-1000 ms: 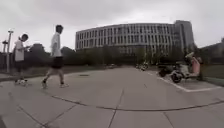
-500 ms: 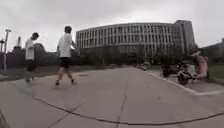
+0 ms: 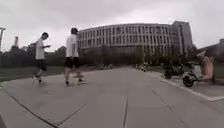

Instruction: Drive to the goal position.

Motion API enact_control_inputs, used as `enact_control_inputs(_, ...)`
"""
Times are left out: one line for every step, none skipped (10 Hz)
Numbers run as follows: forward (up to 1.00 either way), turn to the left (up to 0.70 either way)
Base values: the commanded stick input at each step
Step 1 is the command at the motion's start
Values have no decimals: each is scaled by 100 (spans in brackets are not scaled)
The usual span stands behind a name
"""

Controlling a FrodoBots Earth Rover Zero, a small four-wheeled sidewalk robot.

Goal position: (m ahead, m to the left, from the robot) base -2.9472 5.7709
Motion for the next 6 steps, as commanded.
enact_control_inputs(70, -9)
enact_control_inputs(70, -16)
enact_control_inputs(70, -20)
enact_control_inputs(70, 0)
enact_control_inputs(70, 0)
enact_control_inputs(70, 0)
